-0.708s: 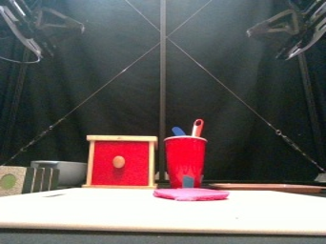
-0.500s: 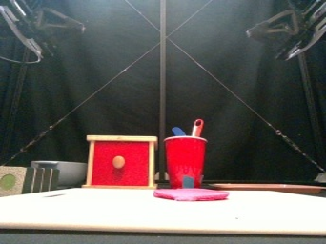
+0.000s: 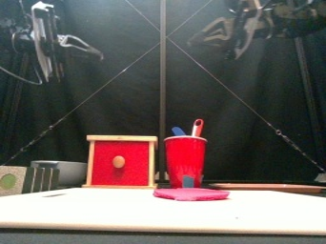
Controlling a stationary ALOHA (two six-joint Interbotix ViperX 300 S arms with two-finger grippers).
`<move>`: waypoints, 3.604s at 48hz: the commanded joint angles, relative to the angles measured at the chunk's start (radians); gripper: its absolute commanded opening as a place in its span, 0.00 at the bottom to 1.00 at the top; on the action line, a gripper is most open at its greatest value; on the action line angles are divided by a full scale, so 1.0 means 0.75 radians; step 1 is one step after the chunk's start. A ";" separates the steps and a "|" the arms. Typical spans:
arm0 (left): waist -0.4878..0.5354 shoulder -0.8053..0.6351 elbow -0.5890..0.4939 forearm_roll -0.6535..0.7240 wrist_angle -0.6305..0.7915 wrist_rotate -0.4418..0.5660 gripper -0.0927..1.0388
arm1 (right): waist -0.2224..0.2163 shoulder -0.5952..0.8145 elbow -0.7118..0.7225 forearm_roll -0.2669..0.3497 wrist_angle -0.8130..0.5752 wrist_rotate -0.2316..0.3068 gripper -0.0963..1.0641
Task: Get the cutter from the drawer then cut the dough then place the extra dough in the bowl
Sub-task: Open the drawer
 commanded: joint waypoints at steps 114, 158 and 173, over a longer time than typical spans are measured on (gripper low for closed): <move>-0.209 0.978 -0.374 -0.869 -0.207 -0.438 0.80 | -0.125 0.765 -0.689 -0.094 0.886 0.000 0.11; -0.143 1.078 -0.407 -0.929 -0.295 -0.427 0.79 | -0.121 0.775 -0.683 -0.094 0.886 0.002 0.11; -0.135 1.080 -0.405 -0.929 -0.295 -0.427 0.79 | -0.121 0.775 -0.683 -0.094 0.886 0.002 0.11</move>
